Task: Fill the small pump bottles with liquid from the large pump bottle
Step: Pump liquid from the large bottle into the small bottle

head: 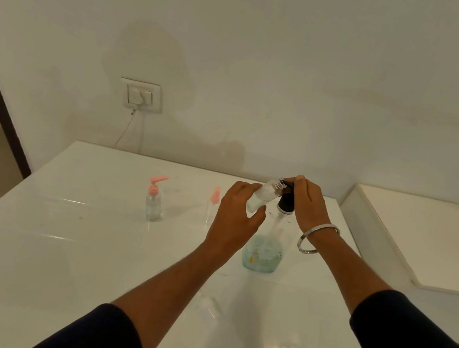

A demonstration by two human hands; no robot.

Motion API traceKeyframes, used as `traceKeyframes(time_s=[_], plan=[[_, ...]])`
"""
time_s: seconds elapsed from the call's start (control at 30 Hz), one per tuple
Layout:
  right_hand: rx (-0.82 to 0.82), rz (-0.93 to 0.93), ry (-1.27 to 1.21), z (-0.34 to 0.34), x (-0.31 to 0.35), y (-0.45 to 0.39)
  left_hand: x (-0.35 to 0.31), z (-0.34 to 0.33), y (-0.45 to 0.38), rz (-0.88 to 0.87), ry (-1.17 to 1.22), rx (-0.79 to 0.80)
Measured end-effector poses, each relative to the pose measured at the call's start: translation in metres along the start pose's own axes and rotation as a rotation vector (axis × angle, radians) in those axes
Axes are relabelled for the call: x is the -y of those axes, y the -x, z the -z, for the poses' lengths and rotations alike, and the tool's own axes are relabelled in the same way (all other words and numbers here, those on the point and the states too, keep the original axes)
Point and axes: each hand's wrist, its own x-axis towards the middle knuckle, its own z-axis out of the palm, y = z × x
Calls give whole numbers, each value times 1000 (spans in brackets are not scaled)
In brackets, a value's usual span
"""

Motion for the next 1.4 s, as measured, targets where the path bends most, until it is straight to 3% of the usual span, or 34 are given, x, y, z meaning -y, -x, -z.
traceKeyframes(time_s=[1.4], plan=[[-9,-3,8,2,-1,-2,3,1,-5,-45,20,18]])
